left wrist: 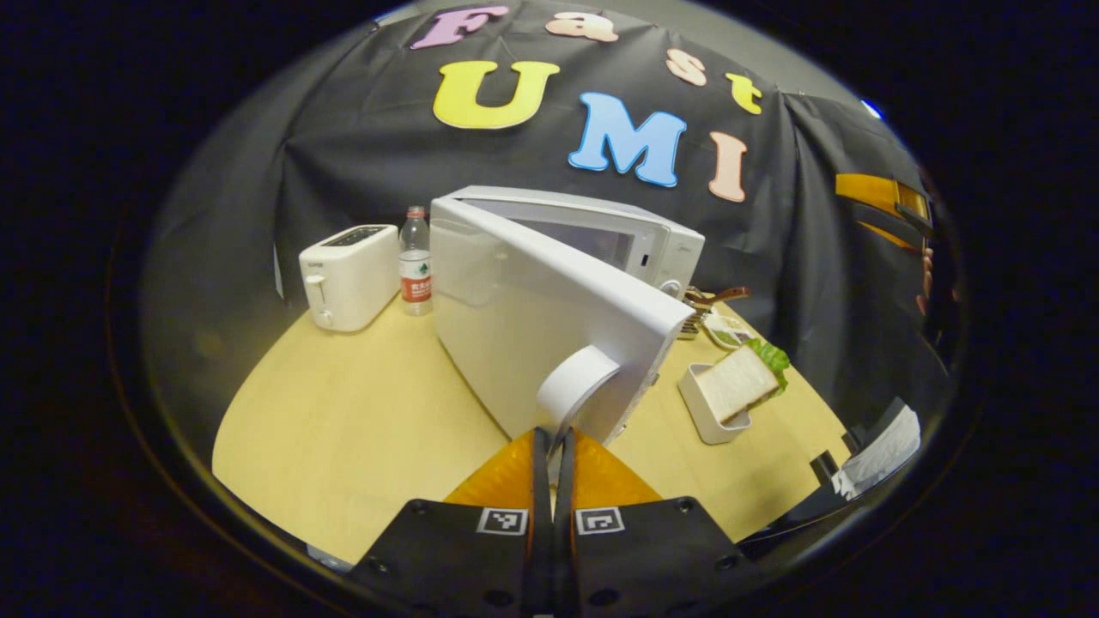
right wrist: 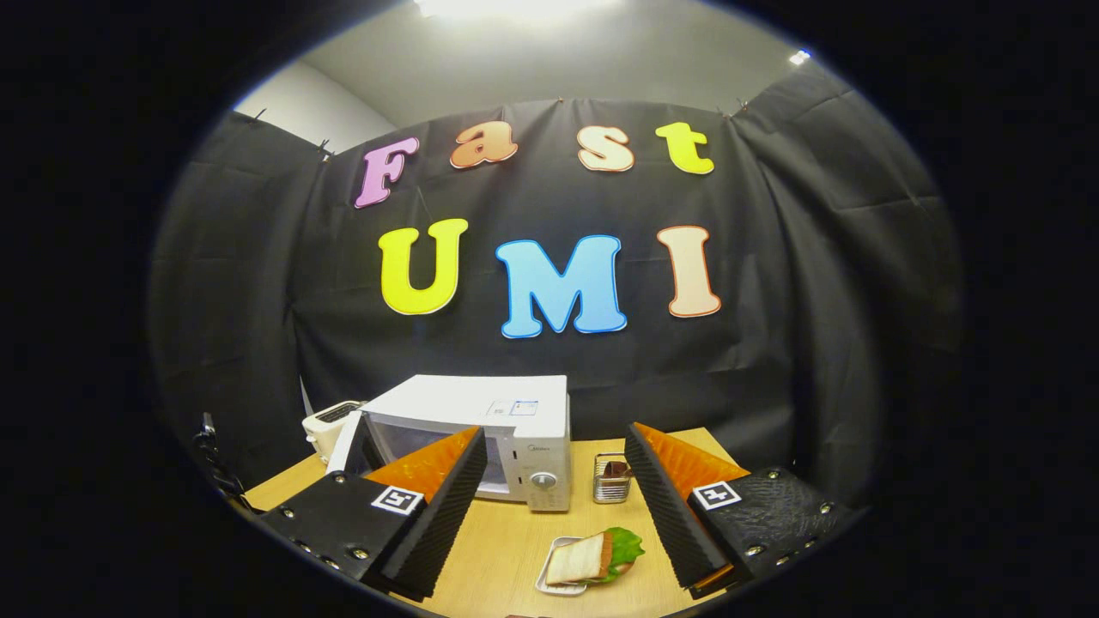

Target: Open the microwave oven with the left hand, put the food in, and close the microwave oven.

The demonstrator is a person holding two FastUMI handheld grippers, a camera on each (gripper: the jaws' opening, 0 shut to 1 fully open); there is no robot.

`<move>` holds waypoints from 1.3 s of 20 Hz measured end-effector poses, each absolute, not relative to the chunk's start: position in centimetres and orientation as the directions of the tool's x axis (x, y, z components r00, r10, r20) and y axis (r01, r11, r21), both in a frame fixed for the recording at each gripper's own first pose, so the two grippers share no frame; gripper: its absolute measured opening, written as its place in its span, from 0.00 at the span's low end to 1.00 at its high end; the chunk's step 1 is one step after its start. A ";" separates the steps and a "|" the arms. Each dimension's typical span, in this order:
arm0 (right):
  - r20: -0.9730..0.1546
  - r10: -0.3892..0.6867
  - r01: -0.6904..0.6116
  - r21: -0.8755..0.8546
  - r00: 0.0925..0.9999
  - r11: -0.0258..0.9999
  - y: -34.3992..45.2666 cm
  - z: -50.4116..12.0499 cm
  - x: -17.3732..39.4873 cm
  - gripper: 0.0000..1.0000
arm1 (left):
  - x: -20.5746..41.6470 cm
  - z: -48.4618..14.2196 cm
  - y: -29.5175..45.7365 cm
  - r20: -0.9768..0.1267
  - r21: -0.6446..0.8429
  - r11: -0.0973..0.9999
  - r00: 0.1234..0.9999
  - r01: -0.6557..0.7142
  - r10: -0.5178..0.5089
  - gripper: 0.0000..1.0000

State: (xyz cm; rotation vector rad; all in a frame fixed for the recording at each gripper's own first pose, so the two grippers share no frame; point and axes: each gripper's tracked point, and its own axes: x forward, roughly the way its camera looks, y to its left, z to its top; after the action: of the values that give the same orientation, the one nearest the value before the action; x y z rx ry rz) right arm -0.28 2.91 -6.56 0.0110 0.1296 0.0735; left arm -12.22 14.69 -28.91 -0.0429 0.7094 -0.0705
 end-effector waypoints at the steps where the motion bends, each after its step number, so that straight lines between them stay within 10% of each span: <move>1: -0.128 0.079 -0.077 0.014 0.989 0.997 3.1 -6.6 -0.4 0.98 | -12.8 -28.8 15.8 -0.649 -0.051 0.997 0.757 0.054 -0.074 0.07; 26: -0.354 0.106 -0.085 0.074 0.929 0.994 1.9 -14.6 0.4 0.98 | -16.5 -26.3 37.4 -0.621 0.024 0.988 0.772 -0.153 0.135 0.06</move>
State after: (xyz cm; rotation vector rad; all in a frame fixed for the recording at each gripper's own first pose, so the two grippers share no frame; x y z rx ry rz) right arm 0.44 1.94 -14.65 0.0575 0.3655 0.0982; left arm -16.53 37.40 -26.31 -0.0290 0.6702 0.1562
